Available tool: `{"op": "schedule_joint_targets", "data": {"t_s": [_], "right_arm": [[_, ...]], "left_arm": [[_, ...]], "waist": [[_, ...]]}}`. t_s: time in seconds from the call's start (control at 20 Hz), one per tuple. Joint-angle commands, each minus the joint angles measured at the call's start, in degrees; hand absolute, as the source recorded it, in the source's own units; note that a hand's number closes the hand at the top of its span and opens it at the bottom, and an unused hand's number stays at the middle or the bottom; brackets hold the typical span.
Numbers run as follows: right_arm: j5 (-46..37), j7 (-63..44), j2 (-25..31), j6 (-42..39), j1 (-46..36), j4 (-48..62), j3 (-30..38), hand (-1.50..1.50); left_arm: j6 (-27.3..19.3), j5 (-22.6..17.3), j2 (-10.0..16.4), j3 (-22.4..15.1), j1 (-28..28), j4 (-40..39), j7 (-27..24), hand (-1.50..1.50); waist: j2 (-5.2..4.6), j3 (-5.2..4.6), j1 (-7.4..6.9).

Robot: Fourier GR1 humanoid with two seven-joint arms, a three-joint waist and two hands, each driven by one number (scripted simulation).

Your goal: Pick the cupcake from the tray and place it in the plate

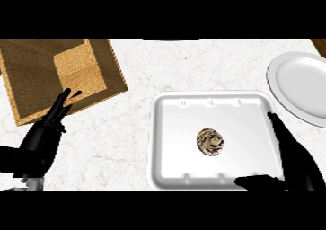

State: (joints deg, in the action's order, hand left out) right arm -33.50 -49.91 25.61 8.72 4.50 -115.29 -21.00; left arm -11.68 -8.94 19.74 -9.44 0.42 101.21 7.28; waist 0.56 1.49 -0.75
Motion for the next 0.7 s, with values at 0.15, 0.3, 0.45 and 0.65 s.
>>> {"op": "schedule_joint_targets", "data": {"t_s": [0.15,0.3,0.45,0.65], "right_arm": [[-5.47,-6.36,-6.47,-0.09,-5.31,3.17,-5.96,-1.50],[-7.55,-9.19,-7.19,-2.03,-7.58,4.65,-6.89,-1.50],[-9.51,-11.65,-8.01,-3.20,-8.08,7.40,-7.24,-1.50],[-13.41,-14.45,-10.78,-3.29,-9.68,9.18,-8.97,-1.50]], "left_arm": [[2.27,-4.70,-4.31,-3.07,4.85,-9.14,5.32,0.00],[1.24,-3.33,-5.12,-3.58,4.13,-9.25,6.32,0.00],[1.42,-3.46,-5.08,-3.26,4.35,-8.20,7.38,0.00],[1.24,-2.34,-5.73,-3.59,4.82,-8.47,7.07,0.00]], "waist": [[-1.63,-1.76,0.09],[-1.60,-1.76,0.59],[-1.56,-1.72,0.62],[-1.36,-1.74,1.06]]}}
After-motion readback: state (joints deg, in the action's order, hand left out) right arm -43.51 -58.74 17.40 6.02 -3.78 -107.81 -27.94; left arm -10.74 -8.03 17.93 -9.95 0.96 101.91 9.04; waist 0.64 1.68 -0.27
